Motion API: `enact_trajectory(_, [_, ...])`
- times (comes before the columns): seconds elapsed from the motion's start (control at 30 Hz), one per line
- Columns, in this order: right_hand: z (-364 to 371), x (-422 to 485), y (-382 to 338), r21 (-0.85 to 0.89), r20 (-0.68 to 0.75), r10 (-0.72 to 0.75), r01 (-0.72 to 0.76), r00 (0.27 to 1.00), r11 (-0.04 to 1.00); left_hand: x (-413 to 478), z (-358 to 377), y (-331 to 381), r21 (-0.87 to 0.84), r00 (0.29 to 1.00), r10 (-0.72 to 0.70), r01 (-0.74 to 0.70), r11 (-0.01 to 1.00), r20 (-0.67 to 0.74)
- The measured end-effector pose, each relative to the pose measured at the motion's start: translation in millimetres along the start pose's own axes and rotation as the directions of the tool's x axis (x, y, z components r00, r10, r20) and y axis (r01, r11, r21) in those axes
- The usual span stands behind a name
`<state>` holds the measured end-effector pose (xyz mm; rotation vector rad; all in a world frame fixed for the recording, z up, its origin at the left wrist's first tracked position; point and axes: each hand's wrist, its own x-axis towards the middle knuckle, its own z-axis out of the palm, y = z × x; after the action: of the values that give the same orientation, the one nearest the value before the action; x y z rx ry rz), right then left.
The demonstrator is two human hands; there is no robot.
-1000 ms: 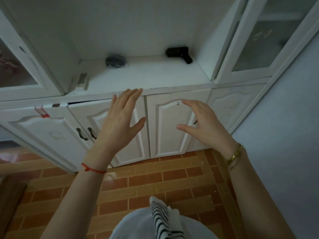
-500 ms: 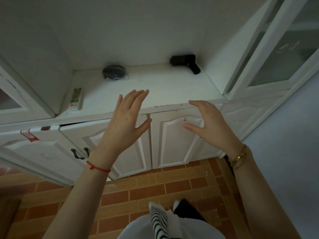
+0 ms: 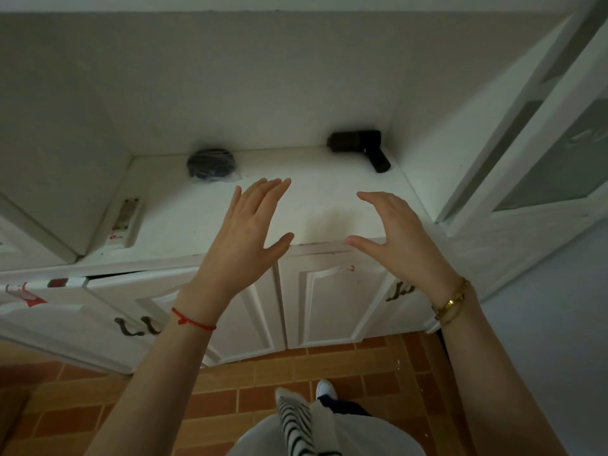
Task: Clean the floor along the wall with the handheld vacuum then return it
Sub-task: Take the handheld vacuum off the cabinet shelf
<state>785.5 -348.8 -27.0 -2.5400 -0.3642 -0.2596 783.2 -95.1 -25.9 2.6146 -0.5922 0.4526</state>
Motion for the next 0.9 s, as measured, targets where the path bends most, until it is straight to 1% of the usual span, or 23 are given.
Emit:
enact_trajectory(0.27, [-10, 56, 49, 0.015, 0.017, -0.014, 0.014, 1.0, 1.0, 52, 33, 4, -0.027, 0.999, -0.043, 0.043, 0.999, 0.013])
enact_trajectory(0.5, [-10, 91, 91, 0.032, 0.035, -0.017, 0.016, 0.999, 0.999, 80, 64, 9, -0.041, 0.995, -0.099, 0.1, 0.994, 0.006])
enact_trajectory(0.63, [-6, 108, 110, 0.055, 0.046, -0.008, 0.005, 0.999, 0.998, 92, 75, 9, -0.145, 0.986, -0.168, 0.164, 0.976, -0.012])
enact_trajectory(0.77, [0, 135, 130, 0.079, 0.029, 0.054, -0.056, 0.998, 0.995, 107, 86, 7, -0.259, 0.961, -0.275, 0.261, 0.93, -0.019])
enact_trajectory(0.9, [13, 174, 152, 0.108, 0.02, 0.191, -0.192, 0.981, 0.975, 122, 98, 2, -0.354, 0.921, -0.39, 0.364, 0.861, -0.001])
